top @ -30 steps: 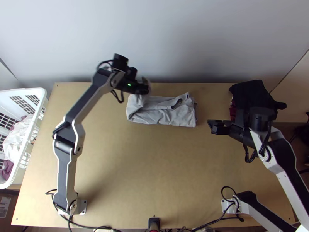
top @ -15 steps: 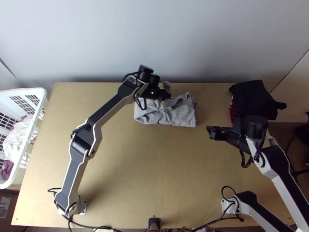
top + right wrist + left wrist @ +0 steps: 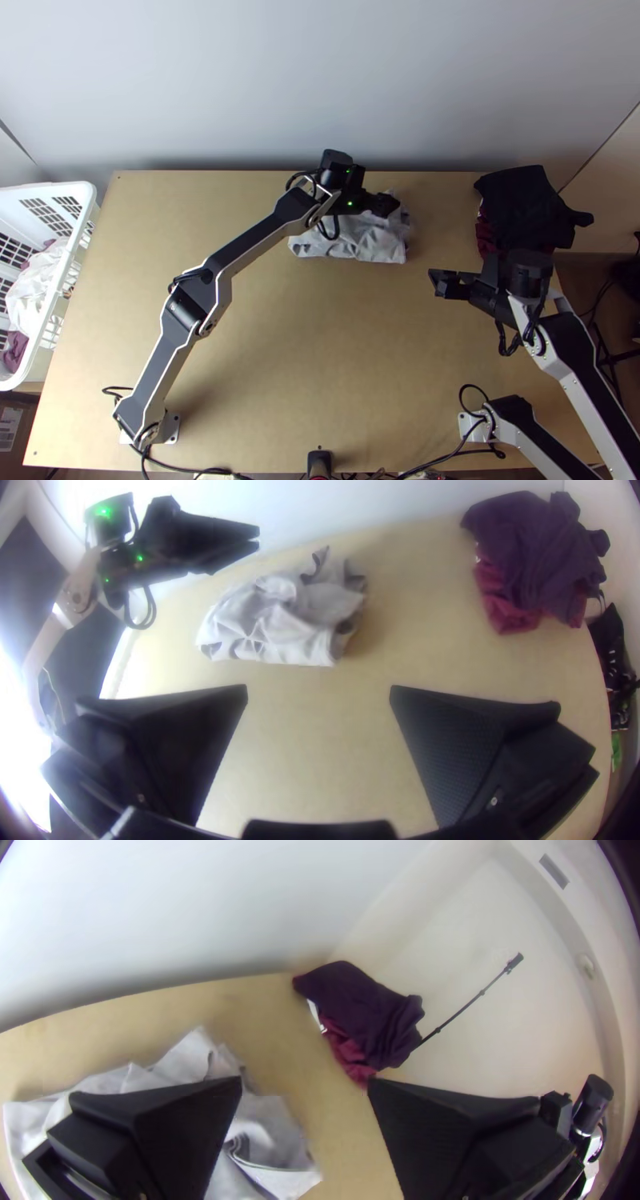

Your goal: Fold the t-shirt

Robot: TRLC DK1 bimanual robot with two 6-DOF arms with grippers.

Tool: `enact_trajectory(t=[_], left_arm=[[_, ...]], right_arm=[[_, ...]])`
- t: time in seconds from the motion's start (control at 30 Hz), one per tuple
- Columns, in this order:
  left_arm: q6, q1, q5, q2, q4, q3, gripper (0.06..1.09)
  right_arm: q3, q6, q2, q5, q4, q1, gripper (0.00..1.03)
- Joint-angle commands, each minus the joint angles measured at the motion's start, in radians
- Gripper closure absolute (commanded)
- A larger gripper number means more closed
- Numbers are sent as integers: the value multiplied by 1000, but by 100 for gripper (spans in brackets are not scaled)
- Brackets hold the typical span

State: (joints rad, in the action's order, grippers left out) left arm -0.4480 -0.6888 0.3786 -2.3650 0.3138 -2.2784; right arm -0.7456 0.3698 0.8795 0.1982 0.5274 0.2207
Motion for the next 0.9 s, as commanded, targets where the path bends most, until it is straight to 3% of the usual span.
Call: enact_trajectory(t=[0.0, 0.23, 0.57, 0.73, 0.87], left_arm=[[-69, -35, -20, 7, -108, -3, 10], [-6, 72, -20, 62, 70, 13, 10], [186, 215, -27, 233, 410, 79, 10], [327, 229, -179, 308, 582, 83, 10], [376, 232, -264, 398, 662, 145, 10]], right_arm=[[37, 9, -10, 0, -23, 6, 4], [38, 26, -2, 1, -24, 20, 4], [91, 113, 156, 125, -147, 16, 4], [58, 127, 303, 167, -219, -3, 4], [-32, 136, 378, 184, -234, -1, 4]])
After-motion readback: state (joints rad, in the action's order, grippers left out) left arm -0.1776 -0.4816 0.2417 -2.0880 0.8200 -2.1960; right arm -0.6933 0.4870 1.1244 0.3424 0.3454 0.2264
